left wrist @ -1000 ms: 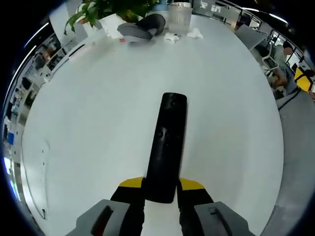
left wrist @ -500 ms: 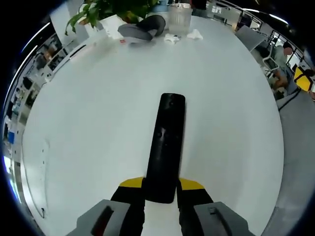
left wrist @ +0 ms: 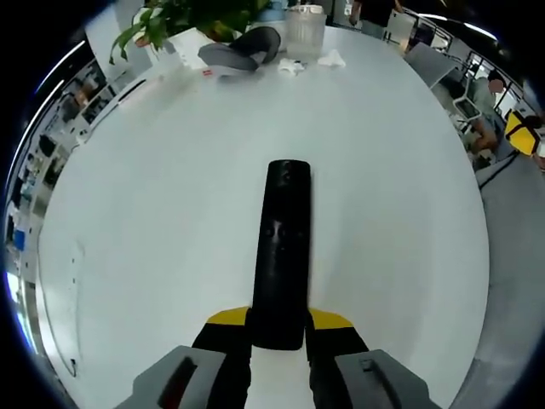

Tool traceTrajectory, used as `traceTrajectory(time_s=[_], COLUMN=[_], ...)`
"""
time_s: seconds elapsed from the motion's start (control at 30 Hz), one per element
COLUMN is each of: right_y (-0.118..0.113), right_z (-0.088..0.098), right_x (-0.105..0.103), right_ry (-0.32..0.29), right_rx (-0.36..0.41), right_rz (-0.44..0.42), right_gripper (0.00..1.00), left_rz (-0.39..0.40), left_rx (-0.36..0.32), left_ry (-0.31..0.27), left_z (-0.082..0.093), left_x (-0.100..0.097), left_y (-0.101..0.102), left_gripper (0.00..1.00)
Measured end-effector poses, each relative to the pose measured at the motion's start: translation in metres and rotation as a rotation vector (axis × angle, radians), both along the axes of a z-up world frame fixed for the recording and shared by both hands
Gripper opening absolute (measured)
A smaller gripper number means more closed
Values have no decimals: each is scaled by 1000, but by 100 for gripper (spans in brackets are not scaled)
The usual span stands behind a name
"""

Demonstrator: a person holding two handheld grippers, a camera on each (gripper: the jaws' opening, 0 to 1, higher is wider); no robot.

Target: Press the specified remote control buttons in sequence, fully releasing each button before pressing the next.

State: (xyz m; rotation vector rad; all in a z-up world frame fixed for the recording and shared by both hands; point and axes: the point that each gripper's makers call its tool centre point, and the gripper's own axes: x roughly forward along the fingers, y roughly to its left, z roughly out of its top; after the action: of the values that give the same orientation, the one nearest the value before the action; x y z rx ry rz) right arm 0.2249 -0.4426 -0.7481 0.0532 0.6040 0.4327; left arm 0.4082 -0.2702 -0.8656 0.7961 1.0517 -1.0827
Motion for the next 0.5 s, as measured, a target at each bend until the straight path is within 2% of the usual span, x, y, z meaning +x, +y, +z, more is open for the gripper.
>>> traceTrajectory(time_s=[0.27, 0.5], right_y=[3, 5], right_z=[-1, -3], right_x=[-1, -3], right_ry=[5, 16], right_rx=[-9, -17], right_rz=[14, 24], right_gripper=[0, 0], left_rz=[9, -5], left_rx=[-11, 7], left_ry=[-3, 5], left_z=[0, 0], left_x=[-7, -15], left_y=[0, -2], left_gripper=[23, 23])
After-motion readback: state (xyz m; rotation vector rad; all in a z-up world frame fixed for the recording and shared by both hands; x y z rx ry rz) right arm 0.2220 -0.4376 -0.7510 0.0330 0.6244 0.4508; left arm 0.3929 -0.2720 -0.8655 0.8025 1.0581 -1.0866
